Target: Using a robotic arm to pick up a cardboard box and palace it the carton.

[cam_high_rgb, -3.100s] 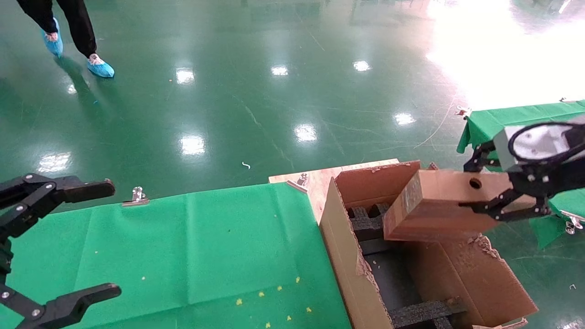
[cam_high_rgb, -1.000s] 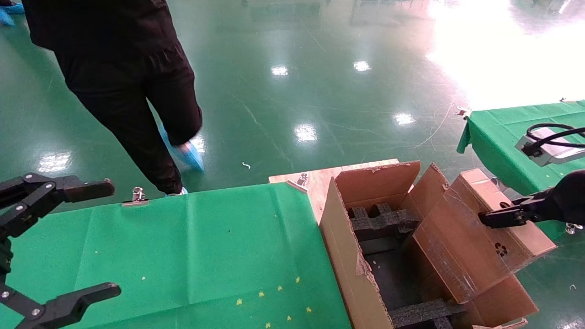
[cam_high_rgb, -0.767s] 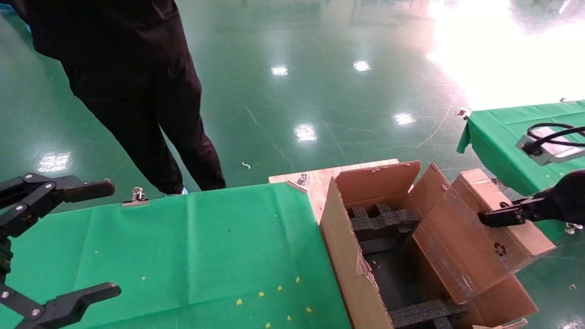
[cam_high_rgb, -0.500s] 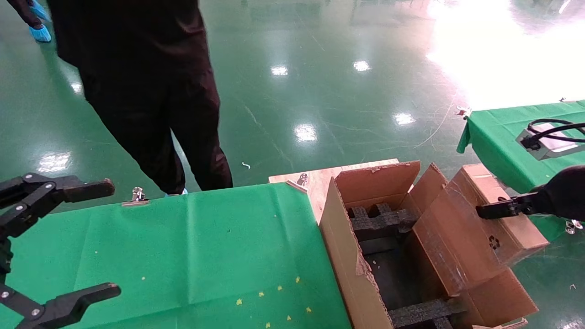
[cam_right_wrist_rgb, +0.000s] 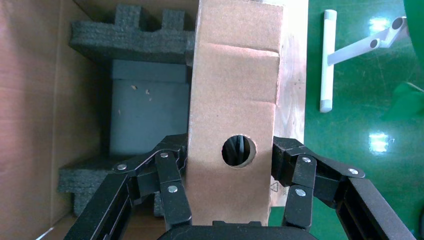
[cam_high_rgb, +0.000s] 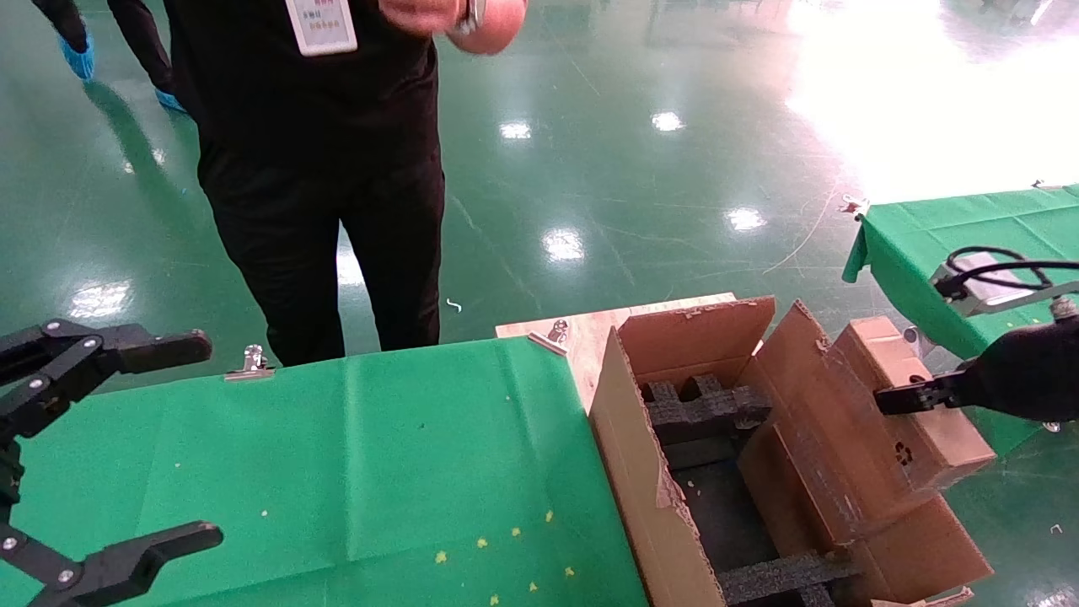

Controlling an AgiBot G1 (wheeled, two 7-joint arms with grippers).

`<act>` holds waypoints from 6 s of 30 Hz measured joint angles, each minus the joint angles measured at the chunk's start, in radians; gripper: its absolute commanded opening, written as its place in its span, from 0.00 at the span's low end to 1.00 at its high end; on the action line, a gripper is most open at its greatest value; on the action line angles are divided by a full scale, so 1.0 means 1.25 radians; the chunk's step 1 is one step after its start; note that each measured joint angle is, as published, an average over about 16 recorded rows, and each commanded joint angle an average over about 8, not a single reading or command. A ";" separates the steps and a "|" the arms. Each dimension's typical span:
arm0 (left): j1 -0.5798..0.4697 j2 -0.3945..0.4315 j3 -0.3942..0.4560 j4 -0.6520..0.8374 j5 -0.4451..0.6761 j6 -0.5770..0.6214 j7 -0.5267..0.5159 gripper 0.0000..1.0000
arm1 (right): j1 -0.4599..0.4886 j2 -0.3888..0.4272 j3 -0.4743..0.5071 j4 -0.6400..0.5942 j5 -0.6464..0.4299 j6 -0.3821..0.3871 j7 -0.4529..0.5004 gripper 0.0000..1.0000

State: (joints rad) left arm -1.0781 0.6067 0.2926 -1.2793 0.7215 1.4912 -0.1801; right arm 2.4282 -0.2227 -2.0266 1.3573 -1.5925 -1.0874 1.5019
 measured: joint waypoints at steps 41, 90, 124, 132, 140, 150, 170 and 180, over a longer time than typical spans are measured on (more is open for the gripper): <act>0.000 -0.001 0.002 0.000 -0.001 -0.001 0.001 1.00 | -0.230 -0.096 -0.096 -0.002 -0.084 0.256 0.198 0.00; -0.001 -0.002 0.004 0.000 -0.003 -0.002 0.002 1.00 | -0.439 -0.237 -0.146 -0.092 -0.167 0.397 0.405 0.00; -0.001 -0.002 0.004 0.001 -0.003 -0.002 0.002 1.00 | -0.454 -0.252 -0.143 -0.119 -0.152 0.409 0.404 1.00; -0.001 -0.002 0.005 0.001 -0.003 -0.002 0.003 1.00 | -0.438 -0.247 -0.139 -0.117 -0.157 0.408 0.403 1.00; -0.001 -0.002 0.005 0.001 -0.003 -0.002 0.003 1.00 | -0.394 -0.235 -0.120 -0.096 -0.159 0.410 0.402 1.00; -0.001 -0.002 0.005 0.001 -0.004 -0.002 0.003 1.00 | -0.281 -0.212 -0.048 -0.029 -0.060 0.400 0.335 1.00; -0.001 -0.002 0.006 0.001 -0.004 -0.003 0.003 1.00 | -0.167 -0.160 0.159 -0.008 0.498 0.142 -0.103 1.00; -0.001 -0.002 0.006 0.001 -0.004 -0.003 0.003 1.00 | -0.198 -0.163 0.203 -0.011 0.513 0.120 -0.139 1.00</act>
State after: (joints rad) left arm -1.0798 0.6037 0.3004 -1.2778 0.7162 1.4879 -0.1759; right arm 2.1806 -0.4266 -1.7723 1.3438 -0.9507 -0.9378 1.3287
